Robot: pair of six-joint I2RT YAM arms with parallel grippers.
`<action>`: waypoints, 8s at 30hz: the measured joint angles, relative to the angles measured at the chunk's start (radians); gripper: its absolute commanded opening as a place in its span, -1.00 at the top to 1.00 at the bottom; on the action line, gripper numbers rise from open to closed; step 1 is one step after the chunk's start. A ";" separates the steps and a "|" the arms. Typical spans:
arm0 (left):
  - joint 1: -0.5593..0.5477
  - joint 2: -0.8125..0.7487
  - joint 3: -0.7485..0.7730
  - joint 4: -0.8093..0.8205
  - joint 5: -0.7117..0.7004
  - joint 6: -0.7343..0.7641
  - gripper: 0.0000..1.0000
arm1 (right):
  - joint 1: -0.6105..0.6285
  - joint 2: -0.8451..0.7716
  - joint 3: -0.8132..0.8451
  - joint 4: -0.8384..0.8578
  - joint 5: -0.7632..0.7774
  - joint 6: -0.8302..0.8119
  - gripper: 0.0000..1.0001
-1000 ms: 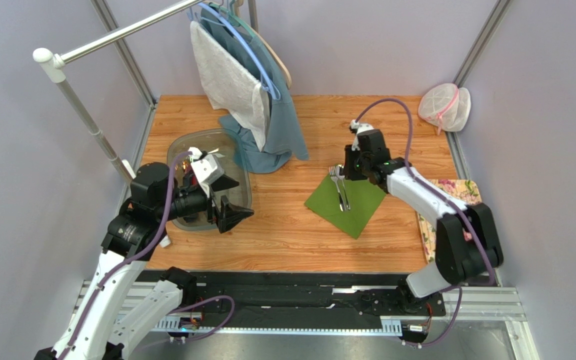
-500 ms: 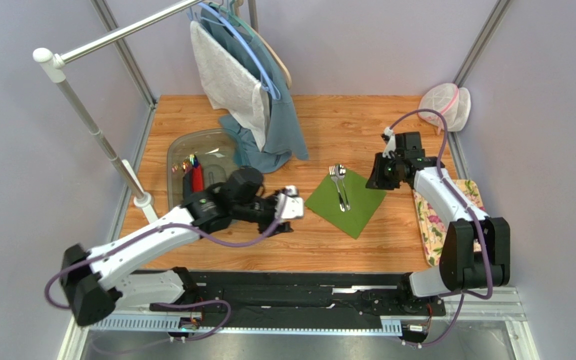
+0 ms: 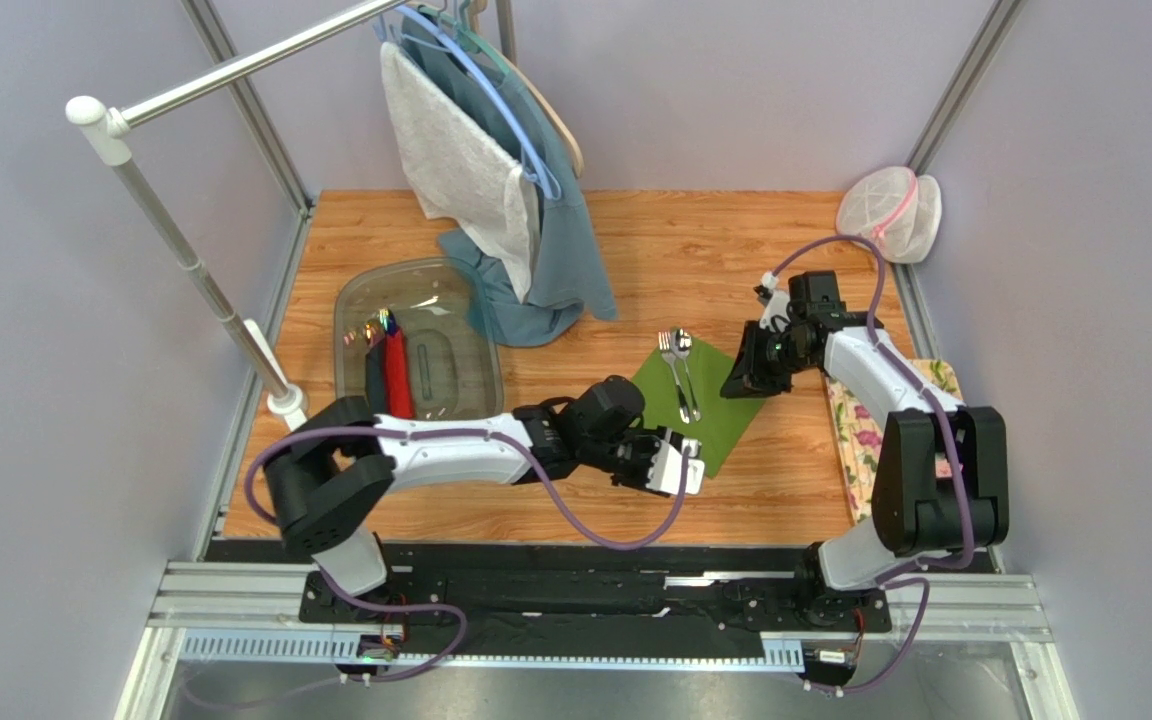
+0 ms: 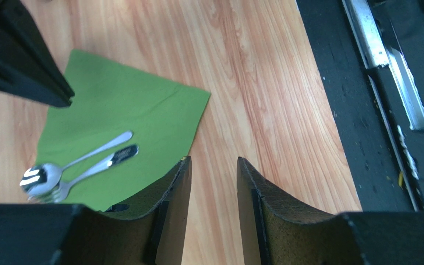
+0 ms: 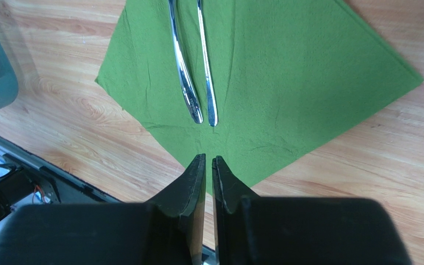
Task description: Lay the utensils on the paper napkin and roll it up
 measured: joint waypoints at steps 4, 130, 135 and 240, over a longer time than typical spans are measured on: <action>-0.016 0.101 0.047 0.047 0.017 0.006 0.07 | -0.016 0.024 0.009 -0.035 -0.031 -0.001 0.77; 0.092 0.294 0.420 -0.278 0.015 -0.219 1.00 | -0.093 0.095 -0.018 -0.172 -0.243 -0.125 0.79; 0.109 0.329 0.434 -0.260 -0.011 -0.209 1.00 | -0.093 0.076 -0.045 -0.180 -0.262 -0.124 0.78; 0.327 0.401 0.224 -0.069 0.203 -1.260 1.00 | 0.104 0.137 -0.004 -0.142 -0.188 -0.078 0.77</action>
